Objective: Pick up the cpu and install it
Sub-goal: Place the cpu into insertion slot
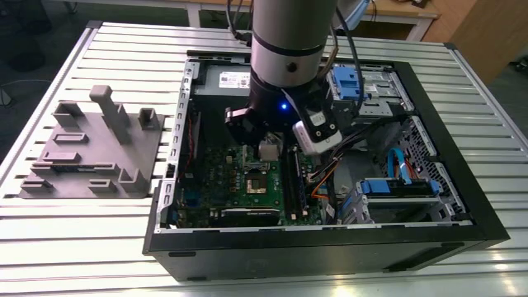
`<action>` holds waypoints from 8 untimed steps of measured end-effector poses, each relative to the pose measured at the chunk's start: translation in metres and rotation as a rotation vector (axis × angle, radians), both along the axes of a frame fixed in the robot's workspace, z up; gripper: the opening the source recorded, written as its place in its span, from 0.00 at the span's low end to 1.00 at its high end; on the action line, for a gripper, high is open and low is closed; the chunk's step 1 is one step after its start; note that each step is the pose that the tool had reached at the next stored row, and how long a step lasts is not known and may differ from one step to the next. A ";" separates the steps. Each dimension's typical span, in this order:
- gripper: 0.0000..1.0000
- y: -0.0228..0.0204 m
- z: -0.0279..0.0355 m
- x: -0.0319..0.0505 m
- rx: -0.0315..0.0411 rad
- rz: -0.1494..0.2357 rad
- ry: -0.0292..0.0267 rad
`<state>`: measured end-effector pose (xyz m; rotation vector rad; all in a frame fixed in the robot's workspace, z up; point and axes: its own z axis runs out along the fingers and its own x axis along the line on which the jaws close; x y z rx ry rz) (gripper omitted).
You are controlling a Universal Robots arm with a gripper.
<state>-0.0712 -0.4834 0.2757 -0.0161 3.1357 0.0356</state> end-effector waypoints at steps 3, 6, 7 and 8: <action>0.47 -0.0019 -0.0053 -0.0001 -0.0002 0.000 0.0001; 0.47 -0.0029 -0.0109 -0.0001 -0.0001 0.000 0.0000; 0.47 -0.0030 -0.0127 -0.0001 0.0000 0.000 0.0000; 0.47 -0.0030 -0.0145 -0.0002 -0.0001 0.000 0.0000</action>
